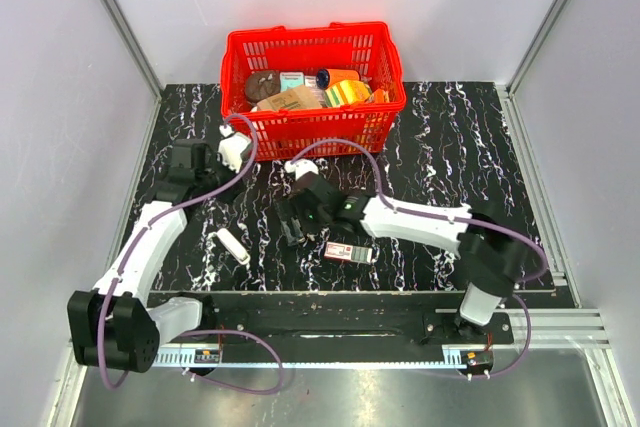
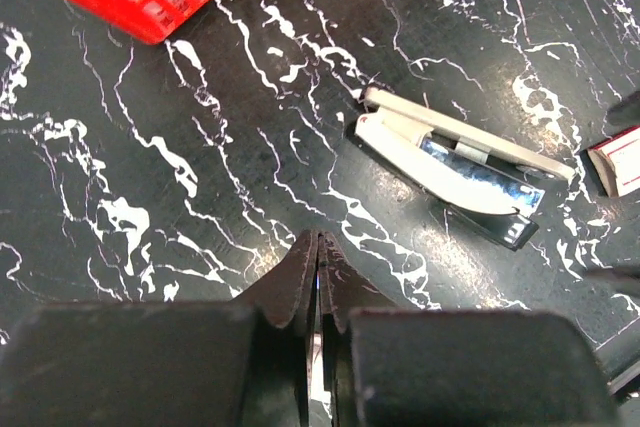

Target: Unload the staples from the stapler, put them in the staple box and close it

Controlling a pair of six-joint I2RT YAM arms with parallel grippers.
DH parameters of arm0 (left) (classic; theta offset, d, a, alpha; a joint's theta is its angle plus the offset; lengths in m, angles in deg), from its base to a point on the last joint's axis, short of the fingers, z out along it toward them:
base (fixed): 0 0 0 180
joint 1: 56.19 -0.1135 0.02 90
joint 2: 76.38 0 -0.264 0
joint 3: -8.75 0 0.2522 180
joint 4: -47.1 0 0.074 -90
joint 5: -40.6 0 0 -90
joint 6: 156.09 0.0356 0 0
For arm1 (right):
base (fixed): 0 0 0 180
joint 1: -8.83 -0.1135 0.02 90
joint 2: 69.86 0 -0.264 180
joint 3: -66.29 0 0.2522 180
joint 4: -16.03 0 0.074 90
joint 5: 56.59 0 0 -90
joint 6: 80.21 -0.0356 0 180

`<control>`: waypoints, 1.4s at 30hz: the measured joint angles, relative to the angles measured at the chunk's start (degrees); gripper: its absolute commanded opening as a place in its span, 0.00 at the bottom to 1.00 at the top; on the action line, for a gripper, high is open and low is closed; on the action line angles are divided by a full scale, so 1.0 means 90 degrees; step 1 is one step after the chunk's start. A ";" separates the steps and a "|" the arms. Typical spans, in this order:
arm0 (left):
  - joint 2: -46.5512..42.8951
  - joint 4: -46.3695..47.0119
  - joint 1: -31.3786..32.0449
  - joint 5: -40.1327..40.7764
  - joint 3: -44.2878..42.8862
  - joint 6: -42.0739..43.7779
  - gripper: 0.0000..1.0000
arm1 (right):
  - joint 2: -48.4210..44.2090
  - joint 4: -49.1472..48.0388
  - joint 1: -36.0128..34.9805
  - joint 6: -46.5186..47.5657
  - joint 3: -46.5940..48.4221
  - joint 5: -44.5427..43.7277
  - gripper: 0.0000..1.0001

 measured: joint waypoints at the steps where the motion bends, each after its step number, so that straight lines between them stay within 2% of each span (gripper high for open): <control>1: 0.0002 -0.0039 -0.0121 -0.0061 -0.0005 0.0000 0.05 | 0.0214 0.0080 -0.0017 0.0083 0.0180 -0.0131 0.88; 3: 0.0032 -0.0129 -0.0313 -0.0180 -0.0010 0.0000 0.05 | 0.0563 0.0168 -0.0022 0.0219 0.0437 -0.0389 0.78; 7: 0.0078 -0.0277 -0.0629 -0.0430 -0.0015 -0.0005 0.06 | 0.1073 0.0355 -0.0022 0.0430 0.0690 -0.0857 0.64; 14: 0.0068 -0.0325 -0.0724 -0.0716 -0.0012 -0.0044 0.06 | 0.1462 0.0452 -0.0022 0.0668 0.0755 -0.1304 0.37; 24: 0.0066 -0.0330 -0.0724 -0.0794 -0.0012 -0.0046 0.06 | 0.1858 0.0444 -0.0022 0.0789 0.0986 -0.1392 0.30; 28: 0.0056 -0.0330 -0.0724 -0.0833 -0.0012 -0.0046 0.06 | 0.1916 0.0452 -0.0022 0.0799 0.1037 -0.1348 0.09; 30: 0.0056 -0.0330 -0.0724 -0.0850 -0.0012 -0.0046 0.06 | 0.1923 0.0449 -0.0022 0.0799 0.1052 -0.1309 0.03; 36: 0.0041 -0.0323 -0.0724 -0.0877 0.0063 -0.0046 0.06 | 0.1736 0.0396 -0.0022 0.0631 0.0979 -0.1158 0.00; 42: -0.0024 -0.0313 -0.0724 -0.0877 0.0124 -0.0046 0.06 | 0.0891 0.0420 0.0070 0.0279 0.0852 -0.0726 0.00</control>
